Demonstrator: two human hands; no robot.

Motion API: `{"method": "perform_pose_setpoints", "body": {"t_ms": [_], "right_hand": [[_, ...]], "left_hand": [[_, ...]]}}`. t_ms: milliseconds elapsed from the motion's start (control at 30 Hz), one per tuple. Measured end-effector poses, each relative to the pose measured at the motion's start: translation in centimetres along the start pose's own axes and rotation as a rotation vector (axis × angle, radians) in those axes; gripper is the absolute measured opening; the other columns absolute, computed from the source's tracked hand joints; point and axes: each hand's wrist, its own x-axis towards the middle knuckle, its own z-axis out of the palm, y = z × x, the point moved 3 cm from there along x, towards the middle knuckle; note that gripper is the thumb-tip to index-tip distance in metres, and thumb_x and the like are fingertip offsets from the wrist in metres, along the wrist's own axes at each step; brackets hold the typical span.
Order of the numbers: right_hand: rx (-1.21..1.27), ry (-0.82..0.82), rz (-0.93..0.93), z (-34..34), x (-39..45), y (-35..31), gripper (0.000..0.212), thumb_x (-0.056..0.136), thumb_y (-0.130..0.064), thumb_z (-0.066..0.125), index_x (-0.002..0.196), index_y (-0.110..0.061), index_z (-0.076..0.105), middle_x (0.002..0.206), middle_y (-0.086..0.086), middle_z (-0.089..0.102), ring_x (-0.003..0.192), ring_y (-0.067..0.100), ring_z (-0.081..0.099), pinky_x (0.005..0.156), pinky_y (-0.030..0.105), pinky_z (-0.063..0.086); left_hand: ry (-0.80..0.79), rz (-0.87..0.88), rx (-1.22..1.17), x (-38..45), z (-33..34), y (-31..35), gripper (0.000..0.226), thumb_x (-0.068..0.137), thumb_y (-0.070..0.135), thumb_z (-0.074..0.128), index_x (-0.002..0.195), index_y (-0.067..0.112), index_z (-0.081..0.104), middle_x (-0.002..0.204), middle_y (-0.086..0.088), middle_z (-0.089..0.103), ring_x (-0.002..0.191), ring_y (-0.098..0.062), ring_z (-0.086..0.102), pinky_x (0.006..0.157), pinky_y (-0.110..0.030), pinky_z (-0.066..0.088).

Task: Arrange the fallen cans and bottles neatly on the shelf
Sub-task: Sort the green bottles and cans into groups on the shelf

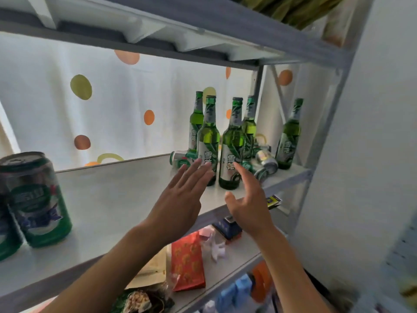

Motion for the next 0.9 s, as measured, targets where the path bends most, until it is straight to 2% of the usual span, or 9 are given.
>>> {"method": "perform_pose_setpoints", "body": {"t_ms": [167,267,367,433,500,633,733,900], "right_hand": [[-0.009,0.01,0.007,-2.4,1.3,2.3,0.069,0.087,-0.017,0.063,0.149,-0.032,0.036,0.149,-0.015,0.039,0.135,-0.008,0.03,0.106,0.008,0.022],[0.022,0.004,-0.013,-2.9,2.1,3.3,0.068,0.087,-0.016,0.064,0.148,-0.033,0.038,0.148,-0.016,0.04,0.136,-0.007,0.031,0.11,0.014,0.027],[0.052,-0.021,-0.098,-2.3,3.0,3.1,0.064,0.085,-0.016,0.066,0.143,-0.03,0.044,0.142,-0.014,0.046,0.132,-0.008,0.036,0.107,0.009,0.028],[0.084,-0.057,-0.167,-1.2,4.0,2.3,0.06,0.085,-0.016,0.066,0.141,-0.027,0.046,0.137,-0.012,0.05,0.129,-0.005,0.041,0.106,0.011,0.032],[0.12,-0.085,-0.218,-0.1,4.8,1.4,0.058,0.085,-0.015,0.066,0.139,-0.026,0.047,0.134,-0.013,0.05,0.127,-0.008,0.041,0.103,0.007,0.031],[0.144,-0.113,-0.313,2.5,6.3,0.3,0.055,0.083,-0.011,0.066,0.135,-0.02,0.051,0.128,-0.012,0.053,0.119,-0.013,0.041,0.099,0.002,0.027],[0.14,-0.14,-0.362,3.9,6.9,-0.5,0.053,0.082,-0.012,0.064,0.132,-0.021,0.053,0.125,-0.014,0.053,0.118,-0.011,0.042,0.1,0.004,0.027],[0.091,-0.175,-0.343,5.6,7.4,-1.3,0.05,0.083,-0.011,0.063,0.132,-0.02,0.055,0.127,-0.007,0.057,0.119,0.004,0.048,0.101,0.006,0.031]], "left_hand": [[0.009,0.04,-0.047,2.8,2.5,2.2,0.073,0.08,0.005,0.055,0.148,0.014,0.031,0.158,-0.004,0.024,0.149,-0.019,0.007,0.12,-0.043,0.017],[0.02,0.052,-0.058,4.0,3.6,2.6,0.071,0.081,0.006,0.05,0.149,0.014,0.03,0.158,-0.003,0.023,0.149,-0.018,0.005,0.119,-0.041,0.012],[0.025,0.039,-0.051,4.4,4.4,2.2,0.062,0.082,0.011,0.032,0.144,0.012,0.038,0.156,-0.004,0.029,0.149,-0.019,0.009,0.119,-0.044,0.019],[0.035,-0.012,-0.041,4.1,4.6,1.2,0.059,0.083,0.011,0.028,0.14,0.011,0.043,0.153,-0.006,0.035,0.148,-0.021,0.014,0.117,-0.046,0.025],[0.05,-0.071,-0.034,3.6,4.6,-0.1,0.057,0.084,0.008,0.034,0.141,0.011,0.043,0.153,-0.006,0.036,0.148,-0.021,0.015,0.117,-0.046,0.025],[0.114,-0.234,-0.049,2.9,4.4,-3.7,0.061,0.079,-0.004,0.059,0.137,0.011,0.047,0.149,-0.006,0.042,0.145,-0.022,0.024,0.118,-0.043,0.023],[0.151,-0.415,-0.133,3.3,4.7,-7.1,0.057,0.082,-0.003,0.058,0.136,0.012,0.047,0.144,-0.006,0.047,0.141,-0.022,0.032,0.117,-0.038,0.026],[0.01,-0.497,-0.21,5.4,6.7,-11.9,0.054,0.081,0.004,0.06,0.132,0.012,0.047,0.135,-0.007,0.052,0.124,-0.025,0.048,0.101,-0.035,0.04]]}}
